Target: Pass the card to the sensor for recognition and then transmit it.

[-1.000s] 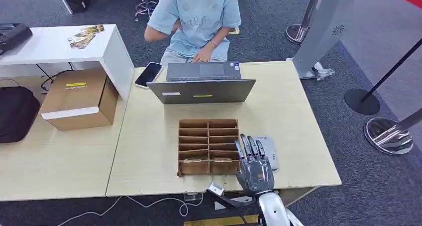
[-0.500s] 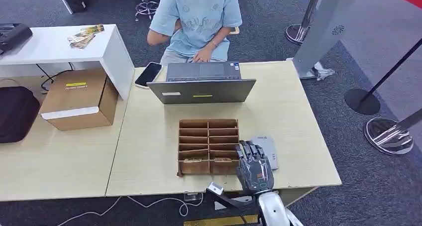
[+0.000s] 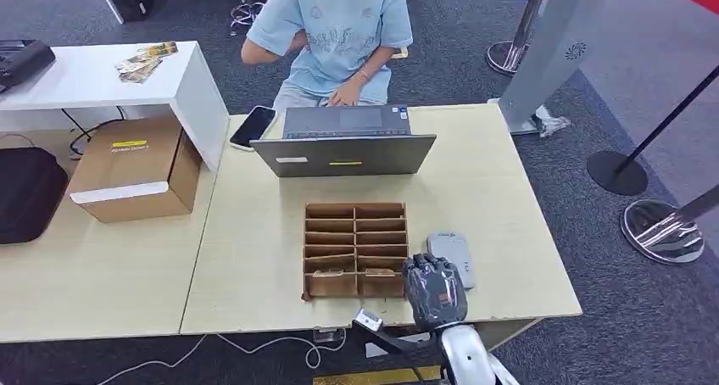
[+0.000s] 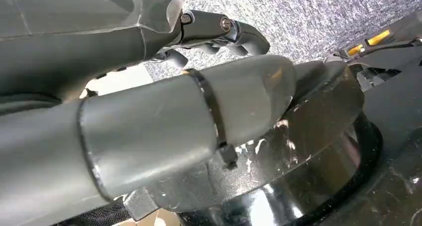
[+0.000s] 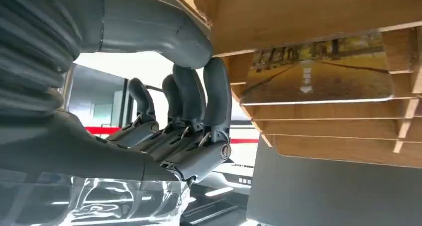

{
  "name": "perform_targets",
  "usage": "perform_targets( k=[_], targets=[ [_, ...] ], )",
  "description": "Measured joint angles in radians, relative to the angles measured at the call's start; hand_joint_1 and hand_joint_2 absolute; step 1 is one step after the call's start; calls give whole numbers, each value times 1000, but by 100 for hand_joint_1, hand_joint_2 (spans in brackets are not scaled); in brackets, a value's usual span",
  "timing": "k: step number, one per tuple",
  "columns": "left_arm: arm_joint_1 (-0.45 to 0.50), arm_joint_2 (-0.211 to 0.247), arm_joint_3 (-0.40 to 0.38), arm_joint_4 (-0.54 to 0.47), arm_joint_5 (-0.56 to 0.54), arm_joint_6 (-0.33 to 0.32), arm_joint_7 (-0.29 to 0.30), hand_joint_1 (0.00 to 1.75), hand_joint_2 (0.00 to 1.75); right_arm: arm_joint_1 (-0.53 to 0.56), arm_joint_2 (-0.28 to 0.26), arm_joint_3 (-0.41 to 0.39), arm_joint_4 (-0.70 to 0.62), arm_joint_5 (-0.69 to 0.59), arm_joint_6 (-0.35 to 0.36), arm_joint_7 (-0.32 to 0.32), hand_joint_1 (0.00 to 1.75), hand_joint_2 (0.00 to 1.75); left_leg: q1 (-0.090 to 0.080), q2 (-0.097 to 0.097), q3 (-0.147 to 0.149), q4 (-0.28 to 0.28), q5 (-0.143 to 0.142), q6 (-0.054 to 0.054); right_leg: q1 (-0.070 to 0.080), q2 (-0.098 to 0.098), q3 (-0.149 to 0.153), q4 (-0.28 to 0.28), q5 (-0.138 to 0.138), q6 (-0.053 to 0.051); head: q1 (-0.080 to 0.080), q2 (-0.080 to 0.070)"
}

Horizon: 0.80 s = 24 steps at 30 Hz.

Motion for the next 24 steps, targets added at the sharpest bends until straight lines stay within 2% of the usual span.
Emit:
perform_targets(
  k=[1,3,10,11,18,24],
  targets=[
    [0,0,3,0,0,0,0,0,0,-2,1,0,0,0,0,-1,105,175,0,0,0,0,0,0,0,0,0,0,0,0,0,0],
    [0,0,5,0,-1,-2,0,0,0,-7,2,0,1,0,-2,-5,91,175,0,0,0,0,0,0,0,0,0,0,0,0,0,0],
    [0,0,8,0,-2,-5,0,0,0,-20,9,0,10,0,-1,-18,86,175,0,0,0,0,0,0,0,0,0,0,0,0,0,0],
    [0,0,10,0,-2,-5,0,0,0,-21,10,0,10,0,-1,-18,80,175,0,0,0,0,0,0,0,0,0,0,0,0,0,0],
    [0,0,17,0,-1,-6,0,0,0,-30,15,0,19,0,-1,-21,89,175,0,0,0,0,0,0,0,0,0,0,0,0,0,0],
    [0,0,22,0,-1,-8,0,0,0,-33,18,0,24,0,-2,-24,89,175,0,0,0,0,0,0,0,0,0,0,0,0,0,0]
  ],
)
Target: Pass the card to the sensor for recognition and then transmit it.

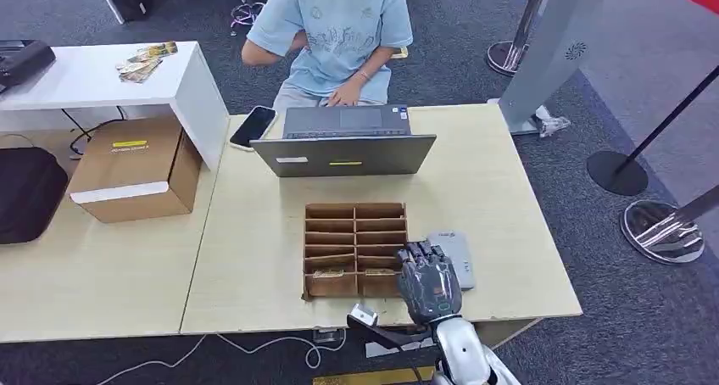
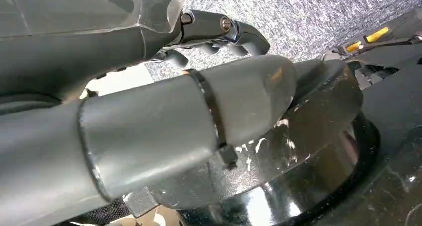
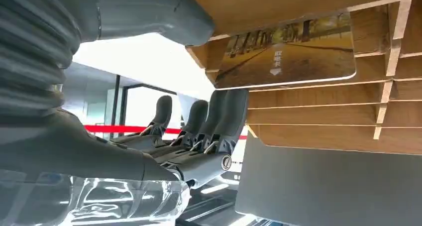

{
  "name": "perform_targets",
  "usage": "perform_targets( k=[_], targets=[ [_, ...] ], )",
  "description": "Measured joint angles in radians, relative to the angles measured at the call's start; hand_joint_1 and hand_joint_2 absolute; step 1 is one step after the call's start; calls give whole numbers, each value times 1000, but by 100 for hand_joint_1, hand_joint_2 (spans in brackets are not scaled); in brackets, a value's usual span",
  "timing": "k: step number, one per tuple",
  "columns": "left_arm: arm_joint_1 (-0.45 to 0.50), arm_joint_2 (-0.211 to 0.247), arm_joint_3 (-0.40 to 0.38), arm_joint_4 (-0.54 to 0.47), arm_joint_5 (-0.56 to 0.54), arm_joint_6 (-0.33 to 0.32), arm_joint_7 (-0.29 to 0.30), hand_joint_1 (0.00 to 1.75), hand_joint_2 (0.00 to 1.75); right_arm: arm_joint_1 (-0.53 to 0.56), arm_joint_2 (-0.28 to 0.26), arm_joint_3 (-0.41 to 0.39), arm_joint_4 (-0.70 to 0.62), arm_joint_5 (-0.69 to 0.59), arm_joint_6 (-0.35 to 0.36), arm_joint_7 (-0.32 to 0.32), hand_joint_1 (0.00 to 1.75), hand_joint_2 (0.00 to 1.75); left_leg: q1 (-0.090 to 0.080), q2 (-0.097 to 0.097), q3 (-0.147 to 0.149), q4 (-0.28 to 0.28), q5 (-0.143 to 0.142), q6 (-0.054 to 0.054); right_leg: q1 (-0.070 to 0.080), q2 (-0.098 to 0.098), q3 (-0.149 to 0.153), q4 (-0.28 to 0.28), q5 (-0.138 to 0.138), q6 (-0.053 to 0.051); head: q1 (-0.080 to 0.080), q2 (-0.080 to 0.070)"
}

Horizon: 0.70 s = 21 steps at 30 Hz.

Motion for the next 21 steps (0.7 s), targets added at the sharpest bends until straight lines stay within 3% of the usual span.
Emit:
perform_targets(
  k=[4,9,12,21],
  targets=[
    [0,0,1,0,0,0,0,0,0,0,2,0,0,0,0,-9,80,175,0,0,0,0,0,0,0,0,0,0,0,0,0,0],
    [0,-2,8,0,0,0,0,0,0,0,7,0,0,0,-1,-26,87,175,0,0,0,0,0,0,0,0,0,0,0,0,0,0],
    [0,-2,10,0,0,0,0,0,0,-1,12,1,0,0,-2,-30,80,175,0,0,0,0,0,0,0,0,0,0,0,0,0,0],
    [0,-2,12,0,0,-1,-1,0,0,-6,24,2,0,0,-1,-47,80,175,0,0,0,0,0,0,0,0,0,0,0,0,0,0]
  ],
)
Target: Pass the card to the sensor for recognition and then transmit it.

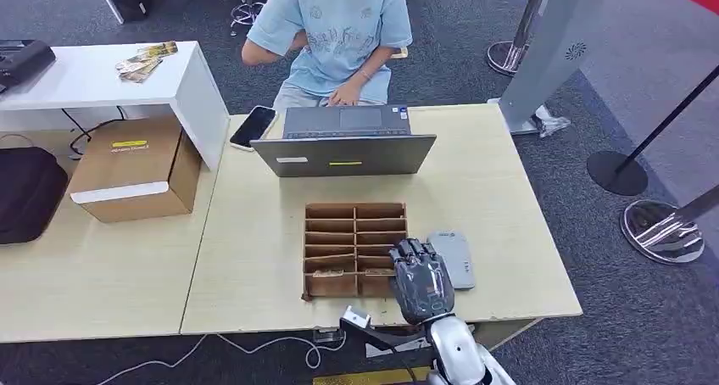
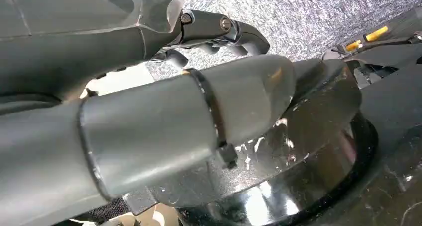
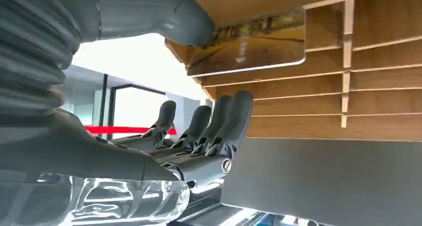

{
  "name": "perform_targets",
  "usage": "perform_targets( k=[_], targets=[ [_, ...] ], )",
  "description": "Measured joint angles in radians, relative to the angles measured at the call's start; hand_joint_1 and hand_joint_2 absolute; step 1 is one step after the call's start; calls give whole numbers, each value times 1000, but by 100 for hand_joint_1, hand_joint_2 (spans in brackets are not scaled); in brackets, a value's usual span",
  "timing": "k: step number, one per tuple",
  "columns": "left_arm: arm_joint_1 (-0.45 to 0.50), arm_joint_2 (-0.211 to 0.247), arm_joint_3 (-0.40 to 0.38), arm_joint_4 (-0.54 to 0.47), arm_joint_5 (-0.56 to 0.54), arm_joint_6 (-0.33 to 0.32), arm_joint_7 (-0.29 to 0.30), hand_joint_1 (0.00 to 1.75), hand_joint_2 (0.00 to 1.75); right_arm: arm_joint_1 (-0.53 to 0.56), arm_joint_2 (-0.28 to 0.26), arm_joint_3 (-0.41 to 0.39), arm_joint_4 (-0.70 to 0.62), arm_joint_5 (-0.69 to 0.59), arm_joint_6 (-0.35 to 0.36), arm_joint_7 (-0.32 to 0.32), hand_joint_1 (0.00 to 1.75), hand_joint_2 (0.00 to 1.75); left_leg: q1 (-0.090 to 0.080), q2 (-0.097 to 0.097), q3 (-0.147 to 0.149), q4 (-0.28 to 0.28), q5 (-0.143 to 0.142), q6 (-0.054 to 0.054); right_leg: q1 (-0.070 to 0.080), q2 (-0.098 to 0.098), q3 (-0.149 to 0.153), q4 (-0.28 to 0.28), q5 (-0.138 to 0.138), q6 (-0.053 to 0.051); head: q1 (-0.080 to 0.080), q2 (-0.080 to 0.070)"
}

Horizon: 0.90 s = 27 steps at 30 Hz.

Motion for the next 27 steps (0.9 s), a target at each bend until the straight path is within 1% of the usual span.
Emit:
perform_targets(
  k=[3,4,5,7,10,11,12,14,15,20,22,27],
  targets=[
    [0,0,1,0,-1,0,0,0,0,-2,4,0,0,0,0,-13,91,175,0,0,0,0,0,0,0,0,0,0,0,0,0,0],
    [0,0,1,0,-1,0,0,0,0,-3,5,0,0,0,0,-13,91,175,0,0,0,0,0,0,0,0,0,0,0,0,0,0],
    [0,0,2,0,-1,0,0,0,0,-4,6,0,0,0,0,-14,96,175,0,0,0,0,0,0,0,0,0,0,0,0,0,0],
    [0,0,2,0,-2,-1,-1,0,0,-6,8,0,1,0,0,-14,119,175,0,0,0,0,0,0,0,0,0,0,0,0,0,0],
    [0,0,2,0,-4,-2,-1,0,0,-6,8,0,1,0,0,-14,124,175,0,0,0,0,0,0,0,0,0,0,0,0,0,0],
    [0,0,2,0,-4,-3,-1,0,0,-6,8,0,1,0,0,-14,120,175,0,0,0,0,0,0,0,0,0,0,0,0,0,0],
    [0,0,3,0,-5,-3,-1,0,0,-6,8,0,1,0,0,-13,110,175,0,0,0,0,0,0,0,0,0,0,0,0,0,0],
    [0,0,3,0,-5,-3,-1,0,0,-5,8,0,0,0,0,-10,105,175,0,0,0,0,0,0,0,0,0,0,0,0,0,0],
    [0,0,3,0,-7,-3,-1,0,0,-6,8,0,0,0,1,-8,110,175,0,0,0,0,0,0,0,0,0,0,0,0,0,0],
    [0,0,5,0,-12,-3,-1,0,0,-6,8,0,0,0,2,-1,115,175,0,0,0,0,0,0,0,0,0,0,0,0,0,0],
    [0,0,6,0,-13,-3,-1,0,0,-5,8,0,0,0,3,2,131,175,0,0,0,0,0,0,0,0,0,0,0,0,0,0],
    [0,0,7,0,-16,-3,-2,0,0,-4,8,0,0,0,4,8,140,175,0,0,0,0,0,0,0,0,0,0,0,0,0,0]
  ],
)
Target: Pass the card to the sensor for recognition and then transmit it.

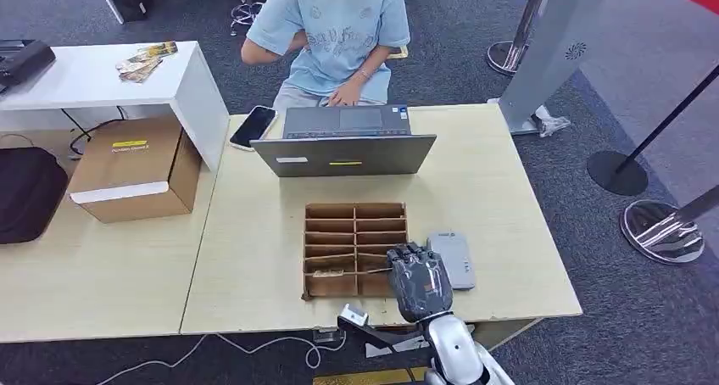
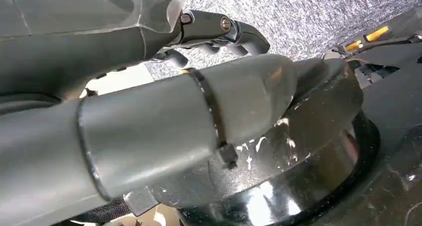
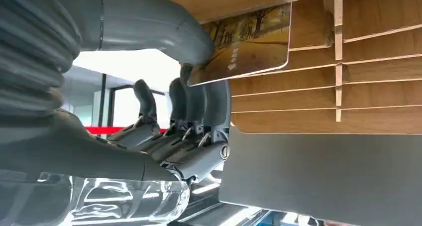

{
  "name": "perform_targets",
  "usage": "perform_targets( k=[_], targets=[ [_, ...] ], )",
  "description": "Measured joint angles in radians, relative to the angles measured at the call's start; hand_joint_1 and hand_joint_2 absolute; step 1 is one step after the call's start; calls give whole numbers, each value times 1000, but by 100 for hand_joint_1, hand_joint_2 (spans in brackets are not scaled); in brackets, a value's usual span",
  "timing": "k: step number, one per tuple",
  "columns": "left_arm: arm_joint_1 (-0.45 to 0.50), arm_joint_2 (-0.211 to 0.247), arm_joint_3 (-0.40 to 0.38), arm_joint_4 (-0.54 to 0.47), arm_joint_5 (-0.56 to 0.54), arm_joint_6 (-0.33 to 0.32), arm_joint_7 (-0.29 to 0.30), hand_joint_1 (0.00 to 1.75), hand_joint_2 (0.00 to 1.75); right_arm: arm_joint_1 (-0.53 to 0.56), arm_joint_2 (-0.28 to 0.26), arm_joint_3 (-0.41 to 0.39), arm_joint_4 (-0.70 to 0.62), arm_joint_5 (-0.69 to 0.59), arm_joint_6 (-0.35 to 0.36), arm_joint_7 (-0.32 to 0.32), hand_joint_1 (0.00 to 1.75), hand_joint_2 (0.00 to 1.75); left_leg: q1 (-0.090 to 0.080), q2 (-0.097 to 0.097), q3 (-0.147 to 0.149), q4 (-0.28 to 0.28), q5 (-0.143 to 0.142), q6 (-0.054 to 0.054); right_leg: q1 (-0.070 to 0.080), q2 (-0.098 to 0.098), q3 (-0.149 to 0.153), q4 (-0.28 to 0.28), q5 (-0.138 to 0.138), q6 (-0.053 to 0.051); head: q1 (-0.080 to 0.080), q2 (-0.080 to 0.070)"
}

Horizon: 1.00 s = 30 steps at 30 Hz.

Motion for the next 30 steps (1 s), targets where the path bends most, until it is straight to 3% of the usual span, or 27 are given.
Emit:
perform_targets(
  k=[9,30],
  targets=[
    [0,0,0,0,-6,-2,-4,0,0,6,0,0,-3,0,0,3,154,175,0,0,0,0,0,0,0,0,0,0,0,0,0,0],
    [0,0,2,0,-13,-10,-4,0,0,13,0,-1,-11,0,-1,-2,154,175,0,0,0,0,0,0,0,0,0,0,0,0,0,0]
  ],
)
